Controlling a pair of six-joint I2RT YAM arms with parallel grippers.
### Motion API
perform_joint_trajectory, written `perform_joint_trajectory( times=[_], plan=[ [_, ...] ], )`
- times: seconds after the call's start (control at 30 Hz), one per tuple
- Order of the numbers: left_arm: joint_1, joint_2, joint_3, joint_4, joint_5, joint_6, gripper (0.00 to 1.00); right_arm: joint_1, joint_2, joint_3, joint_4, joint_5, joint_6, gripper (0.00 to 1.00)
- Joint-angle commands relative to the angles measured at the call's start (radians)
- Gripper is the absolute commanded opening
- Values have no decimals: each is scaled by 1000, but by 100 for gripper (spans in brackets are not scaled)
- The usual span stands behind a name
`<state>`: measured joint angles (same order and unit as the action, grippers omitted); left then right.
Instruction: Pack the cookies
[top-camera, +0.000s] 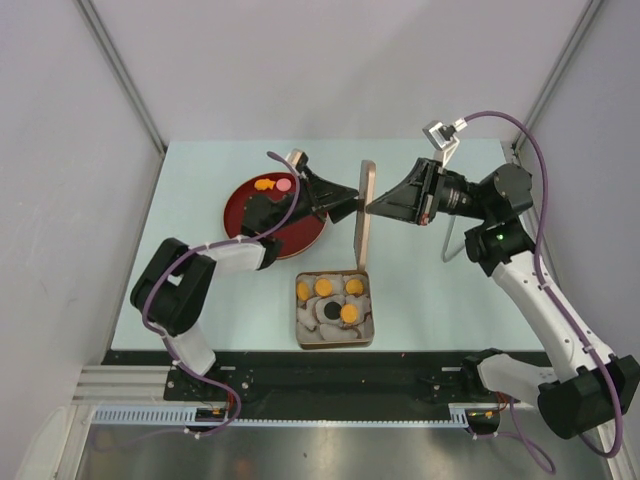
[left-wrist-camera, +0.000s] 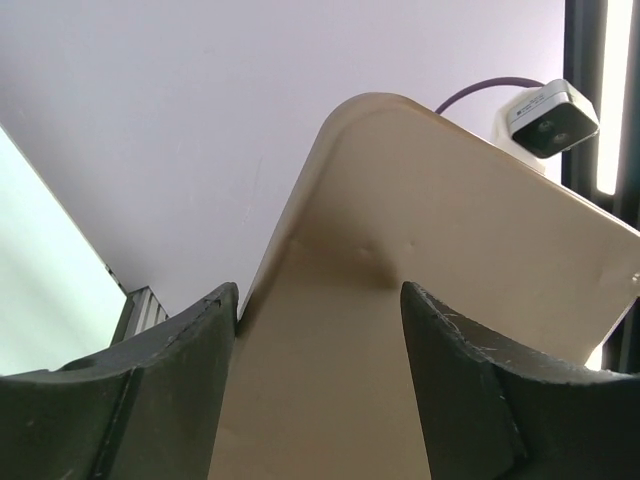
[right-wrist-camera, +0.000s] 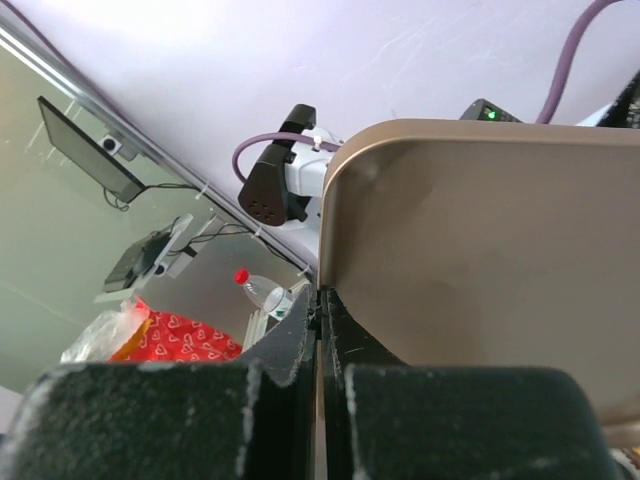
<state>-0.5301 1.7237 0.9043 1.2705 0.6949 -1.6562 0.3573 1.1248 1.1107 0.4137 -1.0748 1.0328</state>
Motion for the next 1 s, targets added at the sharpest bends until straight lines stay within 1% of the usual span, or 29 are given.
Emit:
perform_joint_trajectory(
  times=[0.0,0.3,0.4,0.5,0.67,0.97],
  plan=[
    [1,-64,-1,457,18,-11,70,-55,-25,9,-113,9,-85,0],
    [22,-133,-42,457,20,-14,68,-87,-17,8,-204,41,-132,0],
    [28,-156,-50,458,25,-13,67,-95,0,8,-220,47,-135,0],
    [42,-174,-68,457,22,-13,62,-98,19,6,-245,50,-145,0],
    [47,-187,-81,457,20,-10,58,-104,38,5,-273,56,-157,0],
    [51,-239,-94,457,21,-11,54,-126,66,5,-364,84,-192,0]
  ],
)
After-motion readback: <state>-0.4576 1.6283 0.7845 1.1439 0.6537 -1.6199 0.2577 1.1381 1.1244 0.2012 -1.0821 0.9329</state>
